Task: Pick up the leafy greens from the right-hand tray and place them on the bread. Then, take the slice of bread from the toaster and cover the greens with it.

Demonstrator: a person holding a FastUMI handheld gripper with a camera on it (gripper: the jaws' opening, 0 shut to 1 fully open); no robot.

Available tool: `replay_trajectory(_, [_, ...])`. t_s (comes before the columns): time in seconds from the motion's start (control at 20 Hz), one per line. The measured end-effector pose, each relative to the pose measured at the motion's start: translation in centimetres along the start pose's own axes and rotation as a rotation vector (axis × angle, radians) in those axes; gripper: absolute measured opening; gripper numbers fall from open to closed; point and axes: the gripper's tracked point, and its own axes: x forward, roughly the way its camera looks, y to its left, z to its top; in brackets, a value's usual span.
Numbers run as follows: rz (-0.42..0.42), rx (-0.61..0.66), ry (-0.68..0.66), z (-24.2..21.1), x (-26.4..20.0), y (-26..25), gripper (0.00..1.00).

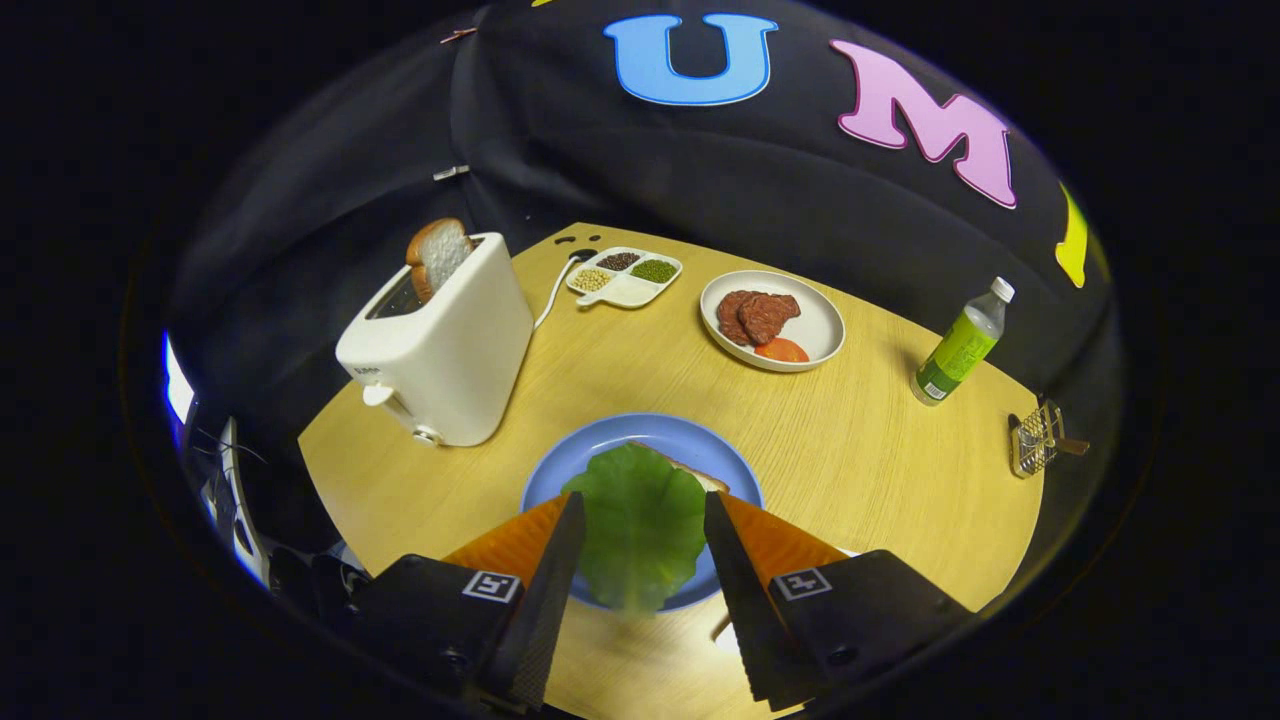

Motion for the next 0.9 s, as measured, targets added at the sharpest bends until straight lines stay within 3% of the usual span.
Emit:
replay_trajectory(0.55, [0.112,-0.032,-0.202,12.2,-2.3,8.9,0.74])
replay_trajectory(0.9, [0.134,-0.111,-0.188,17.6,2.8,16.2,0.74])
